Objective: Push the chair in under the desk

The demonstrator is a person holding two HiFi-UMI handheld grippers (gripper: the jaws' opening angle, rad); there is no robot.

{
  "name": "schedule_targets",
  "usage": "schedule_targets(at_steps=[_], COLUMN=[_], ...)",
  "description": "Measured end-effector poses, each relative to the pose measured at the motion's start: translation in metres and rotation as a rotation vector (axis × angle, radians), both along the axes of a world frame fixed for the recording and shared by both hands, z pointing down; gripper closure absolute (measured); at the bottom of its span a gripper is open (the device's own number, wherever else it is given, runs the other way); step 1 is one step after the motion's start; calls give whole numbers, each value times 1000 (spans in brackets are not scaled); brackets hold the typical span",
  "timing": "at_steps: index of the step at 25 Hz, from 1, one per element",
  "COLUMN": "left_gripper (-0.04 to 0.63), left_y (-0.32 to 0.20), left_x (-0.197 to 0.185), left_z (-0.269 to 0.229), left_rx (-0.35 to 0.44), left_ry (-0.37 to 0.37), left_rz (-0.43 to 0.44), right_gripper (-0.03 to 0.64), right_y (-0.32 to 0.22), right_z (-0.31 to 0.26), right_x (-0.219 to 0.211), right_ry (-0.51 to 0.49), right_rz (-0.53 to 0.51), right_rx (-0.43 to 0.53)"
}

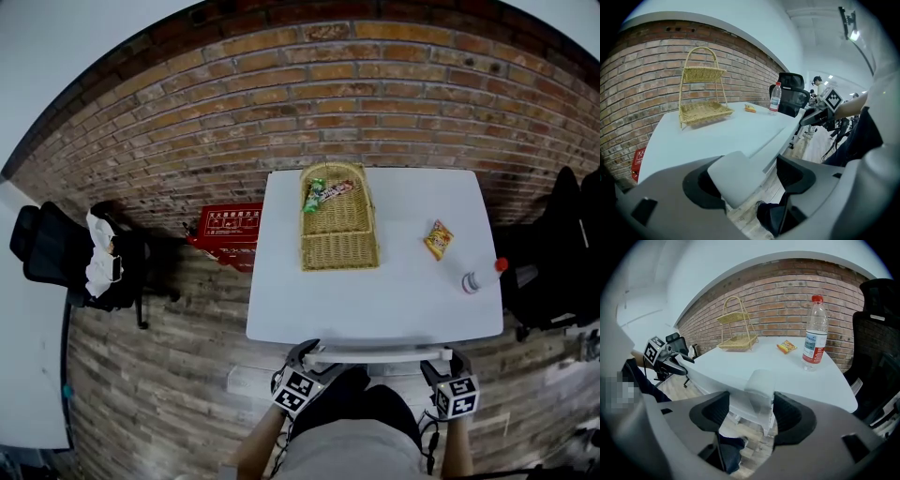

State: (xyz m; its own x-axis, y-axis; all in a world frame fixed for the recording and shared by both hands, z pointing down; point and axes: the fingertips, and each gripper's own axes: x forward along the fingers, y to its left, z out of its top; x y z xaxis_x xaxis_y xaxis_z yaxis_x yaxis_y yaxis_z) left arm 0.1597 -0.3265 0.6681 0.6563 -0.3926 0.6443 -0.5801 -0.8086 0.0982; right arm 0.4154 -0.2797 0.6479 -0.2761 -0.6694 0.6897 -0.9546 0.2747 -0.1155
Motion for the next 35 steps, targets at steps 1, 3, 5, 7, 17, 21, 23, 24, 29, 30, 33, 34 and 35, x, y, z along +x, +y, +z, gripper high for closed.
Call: schedule_targets(at_steps=[1, 3, 5, 7, 17, 21, 23, 24, 29, 30, 33, 34, 35], left_gripper=[253, 253, 253, 253, 241, 239, 239, 239, 239, 239, 239, 239, 239], left_y=[-2, -4, -3, -4, -6, -4, -3, -2, -3, -3, -2, -2, -2], left_x=[0, 1, 1, 1, 7, 7, 6, 5, 3, 1, -2, -3, -4], left_z=[0, 1, 4, 5, 0, -1, -1, 0, -5, -4, -6, -8, -11], left_rx=[5, 7, 0, -4, -4, -17, -11, -5, 10, 9, 13, 19, 27], left_ry=[4, 5, 0, -3, 3, -12, -26, -33, -55, -60, -72, -75, -76], left_rz=[1, 1, -3, -5, -31, -40, -44, -48, -72, -72, -64, -64, -64], right_gripper=[319, 319, 319, 319, 319, 319, 319, 319, 318, 318, 318, 318, 318], right_y=[-1, -3, -4, -6, -7, -6, -5, -4, -3, -4, -11, -13, -16], right_z=[0, 1, -1, -1, 0, 0, -1, -3, -25, -31, -49, -54, -60], right_x=[0, 2, 1, 0, 3, 4, 6, 7, 4, 3, -1, -1, -1], right_ry=[-1, 2, -5, -11, -20, 5, 27, 32, 13, 18, -9, -22, -33], right_rz=[0, 5, 10, 9, -19, -46, -59, -68, -102, -109, -102, -97, -96], right_rx=[1, 4, 3, -1, -12, -10, -4, 4, 56, 70, 132, 151, 168])
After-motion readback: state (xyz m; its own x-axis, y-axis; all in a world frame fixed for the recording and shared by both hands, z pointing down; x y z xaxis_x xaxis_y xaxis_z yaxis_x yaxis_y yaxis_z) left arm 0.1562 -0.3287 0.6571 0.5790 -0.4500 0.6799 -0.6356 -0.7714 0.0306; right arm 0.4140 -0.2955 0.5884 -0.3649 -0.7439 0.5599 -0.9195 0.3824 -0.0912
